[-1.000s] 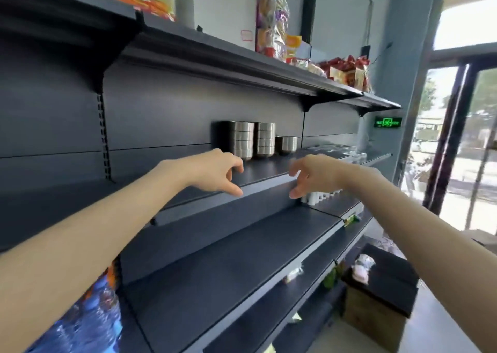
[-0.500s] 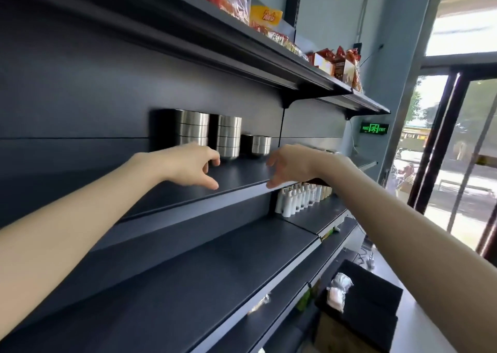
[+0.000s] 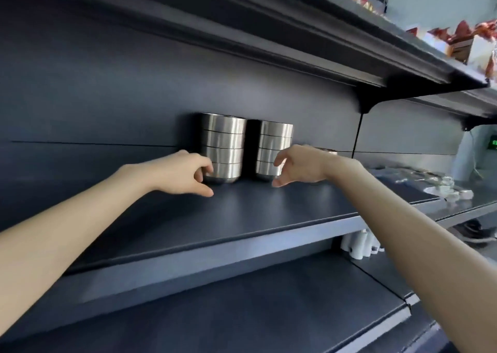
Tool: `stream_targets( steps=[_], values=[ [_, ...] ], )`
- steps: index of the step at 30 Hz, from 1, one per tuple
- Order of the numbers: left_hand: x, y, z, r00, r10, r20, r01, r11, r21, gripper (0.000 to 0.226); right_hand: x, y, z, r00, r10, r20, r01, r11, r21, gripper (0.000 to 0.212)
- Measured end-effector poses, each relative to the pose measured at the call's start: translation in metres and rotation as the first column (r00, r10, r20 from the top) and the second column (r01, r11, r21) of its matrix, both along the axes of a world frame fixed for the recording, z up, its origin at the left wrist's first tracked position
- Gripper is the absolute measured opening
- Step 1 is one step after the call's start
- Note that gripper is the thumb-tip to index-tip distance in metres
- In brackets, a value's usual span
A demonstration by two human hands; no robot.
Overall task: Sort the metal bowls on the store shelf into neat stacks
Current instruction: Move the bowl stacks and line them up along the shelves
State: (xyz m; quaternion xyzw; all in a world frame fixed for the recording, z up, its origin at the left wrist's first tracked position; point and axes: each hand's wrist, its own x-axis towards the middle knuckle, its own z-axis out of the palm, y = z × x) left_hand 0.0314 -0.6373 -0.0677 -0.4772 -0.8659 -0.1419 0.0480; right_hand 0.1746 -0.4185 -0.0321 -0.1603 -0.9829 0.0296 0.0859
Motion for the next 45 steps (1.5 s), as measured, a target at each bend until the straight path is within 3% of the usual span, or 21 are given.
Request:
stream_targets(
  steps=[7,12,17,23,27,33,38,45],
  values=[
    [-0.037,0.043,-0.01,0.96,0.219,0.176,-0.24,0.965,0.105,0.072,-0.082,0.063,0.001,0.978,0.198,-0.066,-0.205,0.97,-0.131,0.067],
    [-0.056,0.059,-0.017,0.889,0.336,0.312,-0.401,0.899,0.176,0.092,-0.13,0.081,-0.004,0.938,0.292,-0.184,-0.339,0.879,-0.334,0.086],
    [-0.07,0.08,-0.025,0.813,0.33,0.479,-0.484,0.84,0.244,0.105,-0.169,0.088,-0.007,0.898,0.279,-0.341,-0.423,0.761,-0.492,0.115],
    [-0.093,0.107,-0.037,0.793,0.276,0.544,-0.5,0.805,0.32,0.12,-0.199,0.089,-0.01,0.877,0.227,-0.423,-0.46,0.65,-0.605,0.126],
    [-0.103,0.117,-0.046,0.785,0.264,0.561,-0.523,0.767,0.371,0.129,-0.209,0.088,-0.015,0.874,0.219,-0.433,-0.465,0.635,-0.617,0.127],
    [-0.107,0.123,-0.055,0.779,0.234,0.581,-0.531,0.74,0.414,0.13,-0.219,0.086,-0.021,0.871,0.221,-0.439,-0.479,0.584,-0.656,0.117],
    [-0.104,0.126,-0.053,0.773,0.178,0.609,-0.531,0.708,0.466,0.103,-0.218,0.085,-0.026,0.854,0.196,-0.482,-0.508,0.516,-0.69,0.101],
    [-0.105,0.122,-0.054,0.731,0.162,0.662,-0.563,0.692,0.452,0.08,-0.216,0.084,-0.026,0.837,0.206,-0.506,-0.533,0.512,-0.674,0.098]
  ],
)
